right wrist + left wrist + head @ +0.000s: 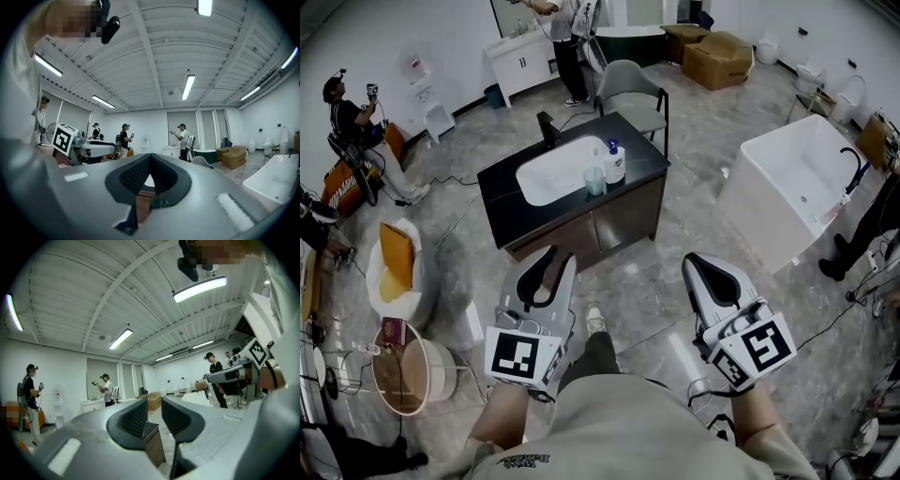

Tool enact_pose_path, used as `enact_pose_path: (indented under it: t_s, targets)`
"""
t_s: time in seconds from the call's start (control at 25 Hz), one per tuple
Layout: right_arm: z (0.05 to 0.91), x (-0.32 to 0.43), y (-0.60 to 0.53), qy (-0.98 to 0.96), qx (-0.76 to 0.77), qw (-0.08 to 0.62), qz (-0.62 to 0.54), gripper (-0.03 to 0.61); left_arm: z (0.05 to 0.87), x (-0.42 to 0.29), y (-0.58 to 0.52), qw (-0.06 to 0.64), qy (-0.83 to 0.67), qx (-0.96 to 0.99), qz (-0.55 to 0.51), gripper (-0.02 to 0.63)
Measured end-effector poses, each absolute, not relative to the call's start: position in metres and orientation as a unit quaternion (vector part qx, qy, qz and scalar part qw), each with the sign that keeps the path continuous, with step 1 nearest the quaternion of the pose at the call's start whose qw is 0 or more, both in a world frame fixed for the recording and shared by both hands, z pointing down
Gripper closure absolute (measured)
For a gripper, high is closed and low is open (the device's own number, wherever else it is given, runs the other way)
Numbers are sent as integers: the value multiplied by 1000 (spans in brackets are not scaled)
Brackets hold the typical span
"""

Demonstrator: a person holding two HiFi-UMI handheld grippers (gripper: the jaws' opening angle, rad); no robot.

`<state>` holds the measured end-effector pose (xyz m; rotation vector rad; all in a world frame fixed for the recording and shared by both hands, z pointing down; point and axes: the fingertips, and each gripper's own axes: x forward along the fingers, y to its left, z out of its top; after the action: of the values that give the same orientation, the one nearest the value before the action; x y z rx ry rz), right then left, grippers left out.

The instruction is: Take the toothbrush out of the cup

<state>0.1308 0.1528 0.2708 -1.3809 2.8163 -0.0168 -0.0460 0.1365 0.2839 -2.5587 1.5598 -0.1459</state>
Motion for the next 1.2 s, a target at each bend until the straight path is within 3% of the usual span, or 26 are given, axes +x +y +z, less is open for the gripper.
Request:
enact_pose_path:
  t_s: [1.2]
  targets:
    - [265,34,-143,881,-473,-25,-15,575,292,-137,-153,49,490,-869,-55,512]
